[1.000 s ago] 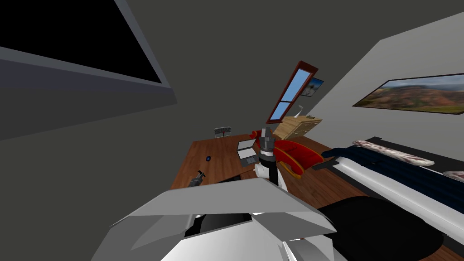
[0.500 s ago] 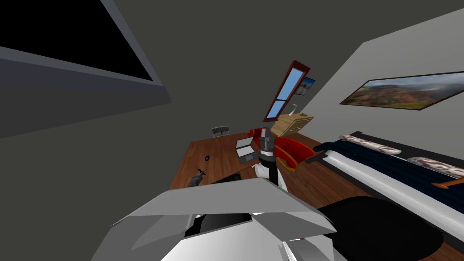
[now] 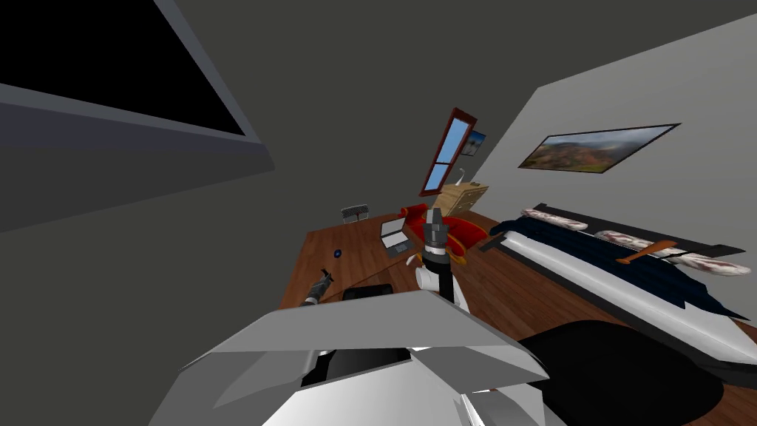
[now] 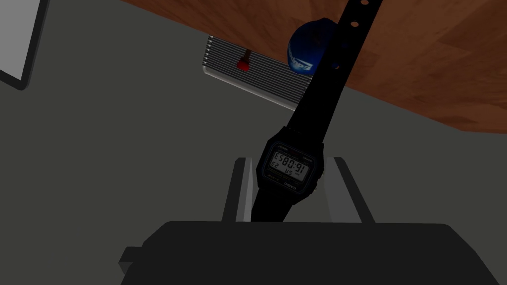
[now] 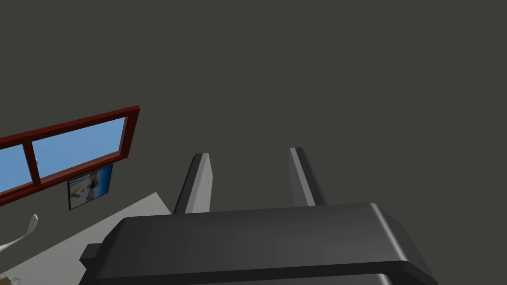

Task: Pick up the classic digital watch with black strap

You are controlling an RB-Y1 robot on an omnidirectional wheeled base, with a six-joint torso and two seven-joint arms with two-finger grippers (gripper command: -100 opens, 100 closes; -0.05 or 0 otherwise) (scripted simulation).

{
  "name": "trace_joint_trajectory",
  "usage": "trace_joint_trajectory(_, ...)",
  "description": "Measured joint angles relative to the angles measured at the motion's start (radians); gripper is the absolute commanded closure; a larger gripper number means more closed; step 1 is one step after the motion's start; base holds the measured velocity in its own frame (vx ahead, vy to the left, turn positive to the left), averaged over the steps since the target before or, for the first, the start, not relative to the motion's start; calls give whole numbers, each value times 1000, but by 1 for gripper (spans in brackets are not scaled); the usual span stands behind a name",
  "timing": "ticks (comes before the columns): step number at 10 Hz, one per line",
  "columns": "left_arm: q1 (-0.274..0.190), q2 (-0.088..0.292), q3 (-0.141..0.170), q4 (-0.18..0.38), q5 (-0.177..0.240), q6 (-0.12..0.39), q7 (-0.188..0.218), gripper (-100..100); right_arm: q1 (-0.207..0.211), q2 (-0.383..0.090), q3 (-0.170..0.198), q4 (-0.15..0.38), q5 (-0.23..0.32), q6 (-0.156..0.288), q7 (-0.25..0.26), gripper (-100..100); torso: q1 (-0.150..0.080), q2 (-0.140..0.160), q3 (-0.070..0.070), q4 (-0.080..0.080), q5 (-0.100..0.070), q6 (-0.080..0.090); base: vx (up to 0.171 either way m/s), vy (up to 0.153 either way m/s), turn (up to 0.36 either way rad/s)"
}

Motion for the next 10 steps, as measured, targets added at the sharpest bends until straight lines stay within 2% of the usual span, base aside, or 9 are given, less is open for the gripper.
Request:
trace_joint_trajectory(1,-25,-4,10,20,19,13,-10,100,0,0,0,0,0,0,0,0,0,0,0,1,0,2,-162,28,-412)
trace_joint_trajectory(2,-39,-10,17,7,44,44,-18,100,0,0,0,0,0,0,0,0,0,4,2,1,1,2,-243,36,-460)
trace_joint_trajectory(5,-95,-18,43,37,109,92,-49,100,0,0,0,0,0,0,0,0,3,9,5,1,1,0,-175,32,-118)
trace_joint_trajectory(7,-141,-23,62,78,145,111,-72,100,0,0,0,0,0,0,0,0,0,4,2,1,1,1,-165,-3,-349)
trace_joint_trajectory(8,-156,-30,70,69,172,142,-83,100,-1,0,0,0,0,0,0,0,-1,7,4,2,1,2,-152,7,-109)
trace_joint_trajectory(9,-181,-34,78,94,187,148,-94,100,0,0,0,0,0,0,0,0,1,6,3,1,1,-1,-51,2,15)
trace_joint_trajectory(10,-183,-34,79,99,188,147,-97,0,0,0,0,0,0,0,0,0,2,1,1,0,1,-1,-13,0,-1)
